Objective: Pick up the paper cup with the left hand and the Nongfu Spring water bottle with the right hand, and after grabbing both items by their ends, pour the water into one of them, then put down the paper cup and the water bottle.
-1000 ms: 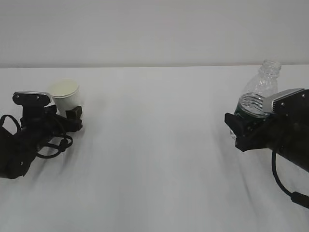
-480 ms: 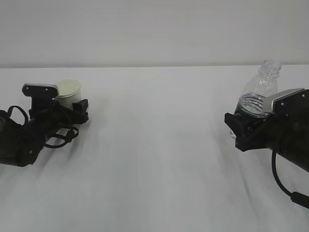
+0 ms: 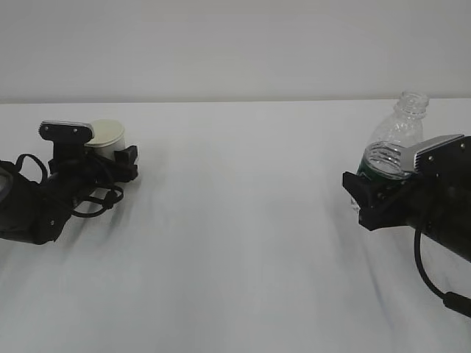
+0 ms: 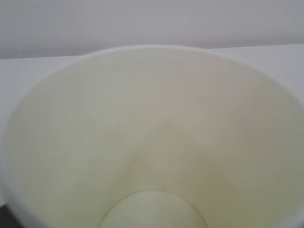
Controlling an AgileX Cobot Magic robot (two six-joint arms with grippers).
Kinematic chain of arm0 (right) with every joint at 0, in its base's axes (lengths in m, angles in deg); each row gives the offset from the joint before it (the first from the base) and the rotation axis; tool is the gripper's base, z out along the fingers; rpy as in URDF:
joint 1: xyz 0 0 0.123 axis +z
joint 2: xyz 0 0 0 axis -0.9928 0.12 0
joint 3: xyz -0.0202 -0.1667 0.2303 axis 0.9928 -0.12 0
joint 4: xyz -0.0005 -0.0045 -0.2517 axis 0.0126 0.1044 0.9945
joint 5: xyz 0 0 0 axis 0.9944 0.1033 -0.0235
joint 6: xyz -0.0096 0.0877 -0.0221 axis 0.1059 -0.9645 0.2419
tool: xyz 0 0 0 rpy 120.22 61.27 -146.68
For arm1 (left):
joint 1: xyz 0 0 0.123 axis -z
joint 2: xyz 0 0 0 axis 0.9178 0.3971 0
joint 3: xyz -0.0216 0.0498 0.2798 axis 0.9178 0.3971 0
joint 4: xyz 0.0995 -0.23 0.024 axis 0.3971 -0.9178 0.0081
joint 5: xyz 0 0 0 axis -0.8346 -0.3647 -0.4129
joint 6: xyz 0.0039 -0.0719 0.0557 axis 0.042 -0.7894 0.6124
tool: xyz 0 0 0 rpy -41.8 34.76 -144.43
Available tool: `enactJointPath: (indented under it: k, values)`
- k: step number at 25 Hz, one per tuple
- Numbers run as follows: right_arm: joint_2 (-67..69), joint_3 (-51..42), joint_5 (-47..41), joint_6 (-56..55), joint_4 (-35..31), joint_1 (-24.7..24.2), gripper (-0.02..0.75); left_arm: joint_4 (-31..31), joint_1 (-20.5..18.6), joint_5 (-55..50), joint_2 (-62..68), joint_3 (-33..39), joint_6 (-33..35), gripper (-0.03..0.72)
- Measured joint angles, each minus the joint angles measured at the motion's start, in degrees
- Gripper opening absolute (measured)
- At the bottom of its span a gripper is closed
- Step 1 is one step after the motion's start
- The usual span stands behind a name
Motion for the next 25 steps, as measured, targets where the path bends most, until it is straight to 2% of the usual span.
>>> enactJointPath:
  k: [5,13,18,25]
  values:
    - [0.0,0.0,0.0,0.0,0.0,0.0,0.493,0.1,0.0,-0.1,0.0,0.0,0.0,0.574]
    - [0.0,0.0,0.0,0.2,0.0,0.0,0.493,0.1,0.0,0.2,0.0,0.0,0.0,0.47]
    - [0.0,0.0,0.0,0.3,0.0,0.0,0.493,0.3,0.0,0.2,-0.5,0.9,0.0,0.463]
    - [0.0,0.0,0.0,0.3,0.0,0.0,0.493,0.8,0.0,3.5,-5.1,7.7,0.0,0.463]
